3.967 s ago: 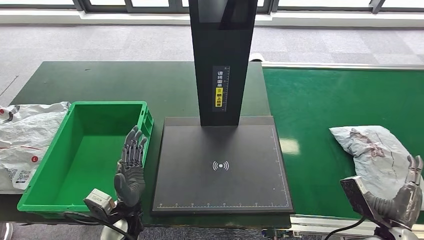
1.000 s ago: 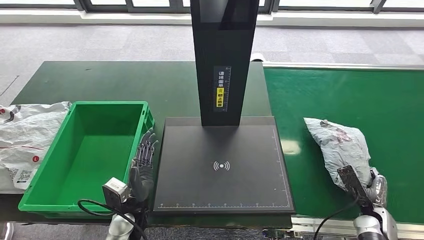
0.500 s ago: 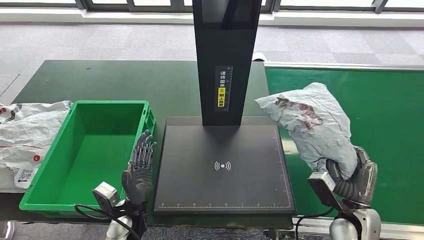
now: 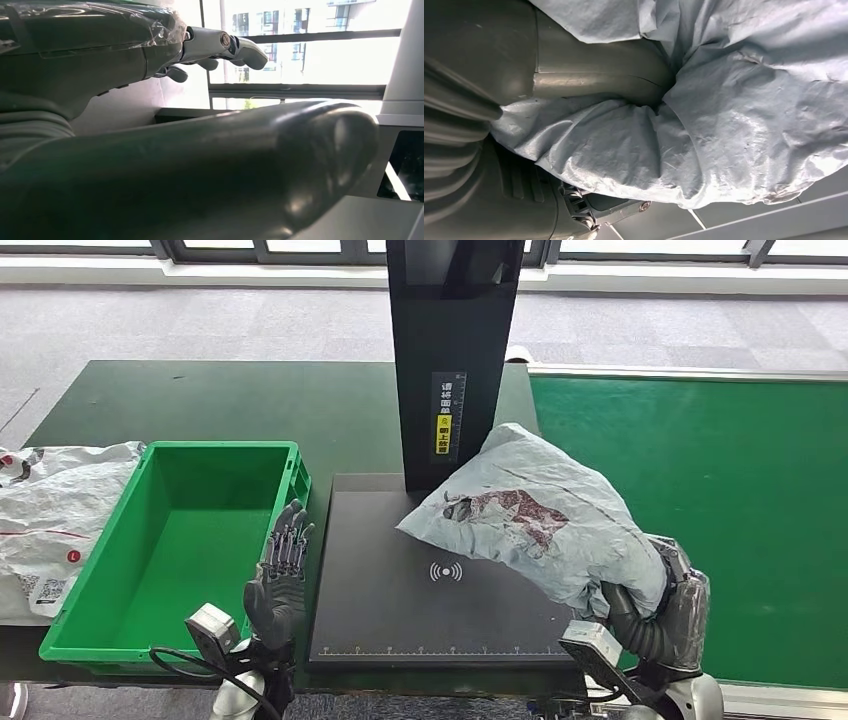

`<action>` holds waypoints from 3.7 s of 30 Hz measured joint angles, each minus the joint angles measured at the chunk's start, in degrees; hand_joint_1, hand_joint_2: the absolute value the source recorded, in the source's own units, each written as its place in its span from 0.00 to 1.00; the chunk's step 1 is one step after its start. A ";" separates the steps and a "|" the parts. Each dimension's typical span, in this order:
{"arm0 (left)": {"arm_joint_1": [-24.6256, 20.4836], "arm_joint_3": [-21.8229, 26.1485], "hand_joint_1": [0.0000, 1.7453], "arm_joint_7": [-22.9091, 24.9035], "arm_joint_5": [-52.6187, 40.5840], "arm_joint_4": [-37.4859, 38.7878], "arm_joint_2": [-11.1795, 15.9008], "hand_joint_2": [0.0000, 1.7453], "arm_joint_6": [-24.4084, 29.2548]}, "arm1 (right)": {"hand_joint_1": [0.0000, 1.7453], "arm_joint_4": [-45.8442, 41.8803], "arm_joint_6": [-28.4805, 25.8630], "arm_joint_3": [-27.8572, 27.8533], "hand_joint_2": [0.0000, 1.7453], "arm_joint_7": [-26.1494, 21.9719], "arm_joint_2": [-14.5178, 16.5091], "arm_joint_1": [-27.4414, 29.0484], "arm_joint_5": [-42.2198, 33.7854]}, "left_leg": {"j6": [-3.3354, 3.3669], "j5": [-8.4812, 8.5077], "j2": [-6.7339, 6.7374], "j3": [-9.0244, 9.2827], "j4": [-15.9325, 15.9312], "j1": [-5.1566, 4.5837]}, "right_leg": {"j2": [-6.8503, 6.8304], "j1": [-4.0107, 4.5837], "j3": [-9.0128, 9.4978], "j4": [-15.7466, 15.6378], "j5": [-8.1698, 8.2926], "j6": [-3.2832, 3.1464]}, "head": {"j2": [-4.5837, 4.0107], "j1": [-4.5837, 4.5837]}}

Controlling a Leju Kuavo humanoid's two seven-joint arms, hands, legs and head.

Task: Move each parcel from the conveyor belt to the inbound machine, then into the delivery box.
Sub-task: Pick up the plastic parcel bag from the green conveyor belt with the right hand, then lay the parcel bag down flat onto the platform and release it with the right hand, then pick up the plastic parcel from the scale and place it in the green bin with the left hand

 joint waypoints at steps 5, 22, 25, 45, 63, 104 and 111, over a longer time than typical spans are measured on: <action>-0.12 0.00 0.00 0.00 0.00 0.05 -0.03 0.00 -0.48 | 1.00 -1.31 2.36 2.22 1.00 0.11 0.53 0.53 2.08 | -0.01 0.00 0.03 0.01 0.00 0.01 | 0.02 0.03 -0.03 0.01 0.00 -0.01 | 0.00 -0.01; 0.40 0.02 0.00 1.06 1.40 -2.31 -2.41 0.00 9.73 | 0.51 37.20 2.84 9.47 1.00 -1.14 6.74 -18.18 -6.18 | 0.03 0.15 0.02 0.02 0.00 0.07 | 0.02 0.07 0.01 0.03 0.13 -0.01 | 0.00 -0.01; 0.47 0.02 0.00 0.30 2.09 -3.03 -2.47 0.00 11.84 | 0.06 45.23 4.28 8.36 1.00 -0.17 7.90 -22.18 -5.83 | 0.02 0.16 0.07 0.02 0.00 0.07 | 0.07 0.07 -0.04 0.03 0.16 -0.04 | 0.00 -0.01; 2.59 0.04 0.00 3.78 8.74 -6.92 -2.40 0.00 7.27 | 0.00 33.41 22.09 6.65 1.00 -1.12 10.52 -11.65 -6.44 | -0.03 0.04 0.02 -0.01 -0.01 0.08 | 0.05 0.08 -0.08 0.01 0.05 -0.05 | 0.00 0.00; 2.06 -1.14 0.00 5.16 -2.92 -7.73 -2.25 0.50 6.27 | 0.00 9.78 30.53 6.99 1.00 -0.44 10.45 1.98 -12.42 | -0.04 0.00 0.12 0.05 0.00 0.07 | 0.07 0.07 -0.06 0.00 0.02 -0.07 | 0.00 0.00; -38.54 -29.06 0.78 28.36 -37.93 52.22 -6.33 1.00 18.02 | 0.00 7.56 42.04 13.71 1.00 -9.93 8.22 -5.12 -18.74 | 0.07 0.11 0.06 0.00 0.03 0.03 | 0.09 0.03 0.03 -0.01 0.18 0.04 | 0.00 -0.01; -39.00 -29.57 1.00 25.85 -41.60 54.31 -6.10 1.00 20.27 | 0.00 10.27 42.07 13.73 1.00 -11.46 7.54 -6.13 -19.26 | 0.09 0.14 -0.05 0.05 0.04 0.03 | -0.03 0.04 0.12 0.00 0.19 0.04 | 0.00 -0.02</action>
